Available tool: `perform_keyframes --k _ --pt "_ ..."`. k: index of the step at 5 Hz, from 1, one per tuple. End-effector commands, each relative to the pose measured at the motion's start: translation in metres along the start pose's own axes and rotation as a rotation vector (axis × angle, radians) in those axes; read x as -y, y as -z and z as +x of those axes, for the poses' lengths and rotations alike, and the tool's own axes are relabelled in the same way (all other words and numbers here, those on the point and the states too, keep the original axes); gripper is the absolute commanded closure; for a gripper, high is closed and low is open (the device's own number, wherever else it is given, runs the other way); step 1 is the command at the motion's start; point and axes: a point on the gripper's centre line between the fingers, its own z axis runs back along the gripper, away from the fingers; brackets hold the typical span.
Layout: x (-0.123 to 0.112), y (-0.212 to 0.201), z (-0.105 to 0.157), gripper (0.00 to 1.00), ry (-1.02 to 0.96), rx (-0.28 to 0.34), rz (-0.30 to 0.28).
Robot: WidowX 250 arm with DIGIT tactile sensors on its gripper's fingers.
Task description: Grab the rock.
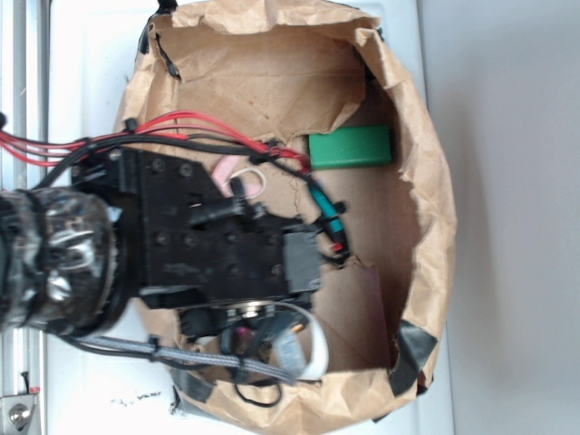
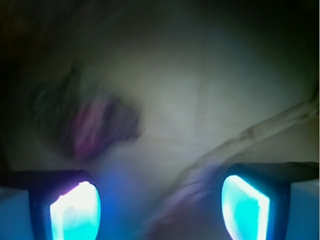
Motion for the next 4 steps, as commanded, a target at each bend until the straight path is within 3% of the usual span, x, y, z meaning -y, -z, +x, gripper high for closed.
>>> perform_keyframes --k 1,4 --pt "-0.006 -0.021 0.003 0.0 0.047 0.029 0.028" --pt "0.014 0.0 0.02 0.0 0.092 0.06 -0.003"
